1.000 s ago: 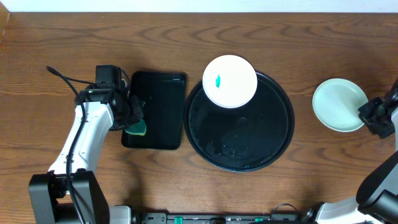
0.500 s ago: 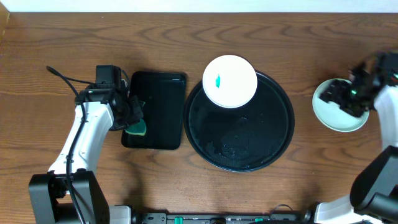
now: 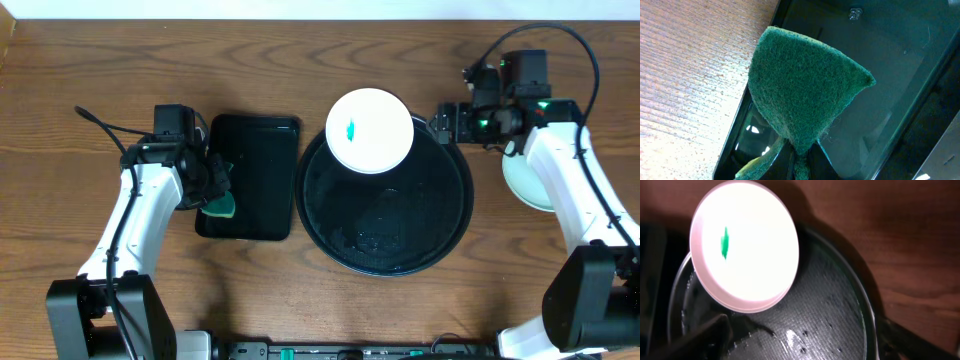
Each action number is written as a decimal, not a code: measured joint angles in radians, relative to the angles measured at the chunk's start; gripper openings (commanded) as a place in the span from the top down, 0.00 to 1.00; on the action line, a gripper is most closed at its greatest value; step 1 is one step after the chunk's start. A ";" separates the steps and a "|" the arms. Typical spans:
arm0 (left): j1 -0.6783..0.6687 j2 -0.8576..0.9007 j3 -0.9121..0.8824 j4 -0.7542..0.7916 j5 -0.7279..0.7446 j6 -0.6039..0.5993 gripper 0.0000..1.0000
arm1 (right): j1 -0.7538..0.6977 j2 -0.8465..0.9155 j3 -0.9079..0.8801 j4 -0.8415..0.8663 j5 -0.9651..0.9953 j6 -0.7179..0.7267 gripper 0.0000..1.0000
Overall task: Clean dirty plates on tray and stack at the side
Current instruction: 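Release the stacked mint plate and raise the right gripper, then move the right gripper to the pink plate's right rim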
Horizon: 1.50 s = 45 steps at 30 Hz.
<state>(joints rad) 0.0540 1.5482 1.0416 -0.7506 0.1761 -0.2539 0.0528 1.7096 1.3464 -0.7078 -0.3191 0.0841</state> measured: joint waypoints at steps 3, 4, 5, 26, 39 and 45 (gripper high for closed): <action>0.000 0.000 0.000 0.000 0.000 0.000 0.92 | 0.031 0.000 -0.007 0.035 0.060 0.040 0.60; 0.000 0.000 0.000 0.000 0.000 0.000 0.92 | 0.037 0.000 -0.014 0.049 0.078 0.047 0.66; 0.000 0.000 0.000 0.000 0.000 0.000 0.92 | 0.047 0.000 -0.026 0.071 0.096 0.051 0.78; 0.000 0.000 0.000 0.000 0.001 0.000 0.92 | 0.140 0.000 -0.344 0.626 0.175 0.204 0.34; 0.000 0.000 0.000 0.000 0.001 0.000 0.92 | 0.187 0.168 -0.356 0.750 0.261 0.213 0.54; 0.000 0.000 0.000 0.000 0.001 0.000 0.92 | 0.188 0.182 -0.359 0.771 0.262 0.211 0.81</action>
<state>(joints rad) 0.0540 1.5482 1.0416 -0.7506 0.1768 -0.2539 0.2409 1.8915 0.9871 0.0631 -0.0574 0.2955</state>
